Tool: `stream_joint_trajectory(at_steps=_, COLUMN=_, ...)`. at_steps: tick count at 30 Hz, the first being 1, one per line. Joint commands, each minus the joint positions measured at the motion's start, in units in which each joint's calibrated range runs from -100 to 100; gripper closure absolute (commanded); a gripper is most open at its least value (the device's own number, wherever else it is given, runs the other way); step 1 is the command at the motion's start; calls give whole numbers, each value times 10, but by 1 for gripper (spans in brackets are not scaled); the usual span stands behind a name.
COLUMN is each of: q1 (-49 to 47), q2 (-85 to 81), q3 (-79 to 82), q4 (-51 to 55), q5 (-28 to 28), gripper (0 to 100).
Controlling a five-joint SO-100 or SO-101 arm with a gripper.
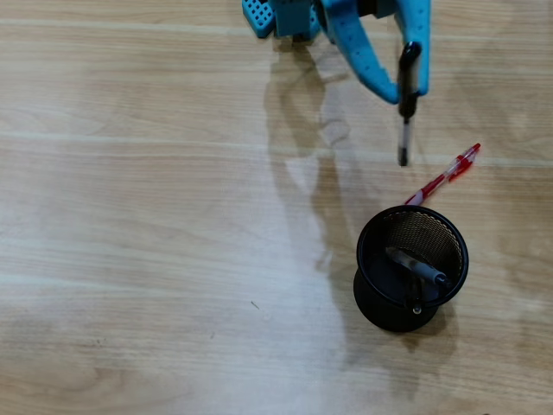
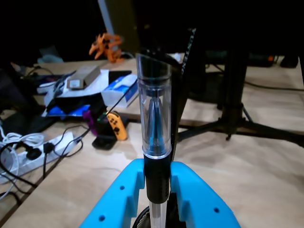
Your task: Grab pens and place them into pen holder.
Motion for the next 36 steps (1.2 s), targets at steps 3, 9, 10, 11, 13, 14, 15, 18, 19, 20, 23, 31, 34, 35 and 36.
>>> stream_joint_trajectory(at_steps=3, q1=-21, q2=59, q3=-5, q4=-120, q5=3, gripper=98)
stream_joint_trajectory(at_steps=9, q1=-22, q2=111, q3=-3, q4=-124, q5=3, gripper=98)
stream_joint_trajectory(at_steps=10, q1=-22, q2=118, q3=-3, q4=-124, q5=3, gripper=98)
stream_joint_trajectory(at_steps=11, q1=-22, q2=124, q3=-2, q4=-124, q5=2, gripper=98)
stream_joint_trajectory(at_steps=13, q1=-22, q2=135, q3=8, q4=-124, q5=0, gripper=98)
stream_joint_trajectory(at_steps=14, q1=-22, q2=138, q3=16, q4=-124, q5=0, gripper=98)
stream_joint_trajectory(at_steps=15, q1=-22, q2=141, q3=24, q4=-125, q5=-1, gripper=98)
stream_joint_trajectory(at_steps=18, q1=-18, q2=145, q3=41, q4=-125, q5=-1, gripper=98)
stream_joint_trajectory(at_steps=19, q1=-17, q2=146, q3=45, q4=-125, q5=0, gripper=98)
stream_joint_trajectory(at_steps=20, q1=-15, q2=146, q3=49, q4=-125, q5=1, gripper=98)
stream_joint_trajectory(at_steps=23, q1=-13, q2=147, q3=50, q4=-125, q5=3, gripper=98)
stream_joint_trajectory(at_steps=31, q1=-17, q2=143, q3=51, q4=-123, q5=4, gripper=84)
stream_joint_trajectory(at_steps=34, q1=-17, q2=141, q3=51, q4=-119, q5=19, gripper=83)
stream_joint_trajectory(at_steps=35, q1=-17, q2=141, q3=50, q4=-118, q5=27, gripper=83)
stream_joint_trajectory(at_steps=36, q1=-19, q2=140, q3=50, q4=-118, q5=32, gripper=84)
